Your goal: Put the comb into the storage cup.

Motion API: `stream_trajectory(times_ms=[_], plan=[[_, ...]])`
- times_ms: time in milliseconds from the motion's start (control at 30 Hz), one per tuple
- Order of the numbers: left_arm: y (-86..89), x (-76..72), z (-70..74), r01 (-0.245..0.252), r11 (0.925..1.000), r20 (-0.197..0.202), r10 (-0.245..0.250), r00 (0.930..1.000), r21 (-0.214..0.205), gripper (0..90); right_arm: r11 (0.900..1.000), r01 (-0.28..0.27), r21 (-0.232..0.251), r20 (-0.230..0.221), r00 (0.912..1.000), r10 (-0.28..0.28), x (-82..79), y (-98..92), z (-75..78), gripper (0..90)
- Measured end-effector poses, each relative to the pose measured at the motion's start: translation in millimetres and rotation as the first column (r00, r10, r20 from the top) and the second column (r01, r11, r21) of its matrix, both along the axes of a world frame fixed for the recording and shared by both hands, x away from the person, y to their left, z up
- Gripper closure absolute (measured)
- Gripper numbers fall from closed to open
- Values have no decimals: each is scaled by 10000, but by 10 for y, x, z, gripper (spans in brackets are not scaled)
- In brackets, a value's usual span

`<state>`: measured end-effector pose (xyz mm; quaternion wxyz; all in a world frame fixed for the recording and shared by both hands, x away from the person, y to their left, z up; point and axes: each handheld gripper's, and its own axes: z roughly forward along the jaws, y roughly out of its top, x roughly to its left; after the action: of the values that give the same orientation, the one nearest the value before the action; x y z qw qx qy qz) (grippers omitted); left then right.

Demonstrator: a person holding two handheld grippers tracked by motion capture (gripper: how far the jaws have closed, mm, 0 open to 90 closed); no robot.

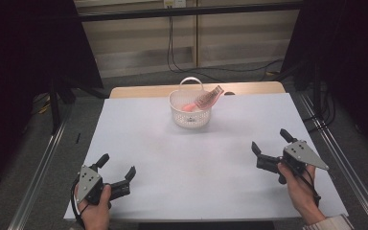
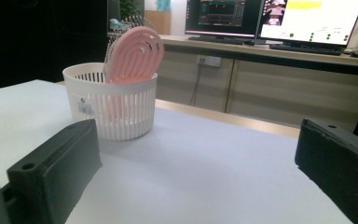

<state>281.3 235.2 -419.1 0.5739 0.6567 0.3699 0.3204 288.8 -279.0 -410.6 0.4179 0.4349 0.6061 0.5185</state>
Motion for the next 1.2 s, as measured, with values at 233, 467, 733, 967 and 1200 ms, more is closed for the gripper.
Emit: stream_trajectory(times_ms=[233, 467, 733, 967, 1200], plan=[[1, 2, -3, 12, 10000, -68, -12, 10000, -61, 17, 10000, 68, 43, 83, 9999, -68, -121, -72, -37, 0], [-3, -1, -5, 1, 10000, -68, -2, 10000, -88, 17, 10000, -73, -15, 224, 9997, 73, -220, -96, -60, 0], [4, 0, -13, 12, 10000, -116, -13, 9999, -71, 17, 10000, 35, -70, 318, 9995, -33, -306, -173, -69, 0], [-5, -3, -11, 21, 9999, -133, -23, 9999, -119, 17, 9994, 269, -231, 238, 9994, -264, -354, -255, -115, 0], [31, 6, -24, -115, 9999, -194, 112, 9997, -116, 17, 9986, 490, -221, 89, 9988, -488, -424, -288, -178, 0]])
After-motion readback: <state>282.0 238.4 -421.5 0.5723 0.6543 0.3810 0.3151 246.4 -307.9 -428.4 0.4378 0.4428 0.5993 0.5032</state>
